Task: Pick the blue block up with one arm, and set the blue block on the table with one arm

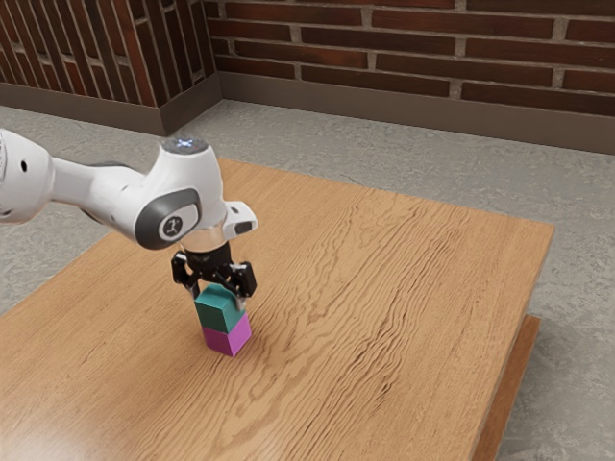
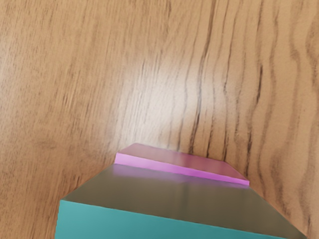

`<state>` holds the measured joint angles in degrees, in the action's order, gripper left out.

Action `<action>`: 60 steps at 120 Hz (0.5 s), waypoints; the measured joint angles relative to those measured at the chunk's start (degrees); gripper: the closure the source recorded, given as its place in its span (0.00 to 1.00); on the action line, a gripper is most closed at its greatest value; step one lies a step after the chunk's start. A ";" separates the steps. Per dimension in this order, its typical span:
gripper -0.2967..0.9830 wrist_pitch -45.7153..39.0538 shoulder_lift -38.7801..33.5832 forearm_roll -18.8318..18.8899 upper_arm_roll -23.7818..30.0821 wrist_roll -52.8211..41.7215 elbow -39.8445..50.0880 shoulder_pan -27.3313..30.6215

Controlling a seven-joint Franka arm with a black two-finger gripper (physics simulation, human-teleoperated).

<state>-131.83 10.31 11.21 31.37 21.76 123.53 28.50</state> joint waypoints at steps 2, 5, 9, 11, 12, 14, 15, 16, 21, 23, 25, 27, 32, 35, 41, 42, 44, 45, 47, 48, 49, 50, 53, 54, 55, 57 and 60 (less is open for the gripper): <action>0.23 -0.08 0.14 0.05 0.00 0.00 -0.01 0.00; 0.23 -0.20 0.33 0.11 0.00 0.01 -0.01 -0.02; 0.23 -0.38 0.53 0.18 0.00 0.01 -0.01 -0.08; 0.23 -0.46 0.63 0.20 0.00 0.02 0.00 -0.11; 0.23 -0.50 0.68 0.22 0.00 0.02 0.01 -0.12; 0.23 -0.58 0.80 0.24 0.00 0.02 0.00 -0.14; 0.23 -0.61 0.88 0.25 0.00 0.02 0.01 -0.15; 0.23 -0.65 0.94 0.26 0.00 0.02 0.02 -0.15; 0.23 -0.88 1.47 0.30 0.00 0.03 0.04 -0.17; 0.23 -0.99 1.69 0.31 0.00 0.03 0.05 -0.17; 0.23 -1.09 1.86 0.32 0.00 0.04 0.07 -0.17; 0.23 -1.19 2.00 0.33 0.00 0.04 0.10 -0.17; 0.23 -1.44 2.25 0.34 0.00 0.04 0.22 -0.18; 0.24 -1.58 2.33 0.35 0.00 0.05 0.27 -0.18; 0.26 -1.81 2.44 0.36 0.00 0.05 0.36 -0.18; 0.27 -1.84 2.46 0.36 0.00 0.05 0.37 -0.18; 0.28 -1.90 2.46 0.38 0.00 0.05 0.38 -0.18; 0.28 -1.93 2.46 0.44 0.00 0.05 0.39 -0.18; 0.29 -1.99 2.48 0.63 0.00 0.06 0.39 -0.18; 0.30 -2.01 2.49 0.72 0.00 0.06 0.40 -0.18; 0.31 -2.04 2.50 0.82 0.00 0.06 0.40 -0.18; 0.31 -2.06 2.51 0.91 0.00 0.06 0.40 -0.18; 0.33 -2.13 2.52 1.16 0.00 0.07 0.41 -0.18; 0.33 -2.15 2.53 1.23 0.00 0.07 0.41 -0.18; 0.34 -2.17 2.53 1.30 0.00 0.07 0.41 -0.18; 0.34 -2.20 2.54 1.44 0.00 0.08 0.41 -0.18; 0.34 -2.25 2.54 1.61 0.00 0.09 0.39 -0.18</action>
<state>-134.09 12.85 12.82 31.37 21.85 123.92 28.32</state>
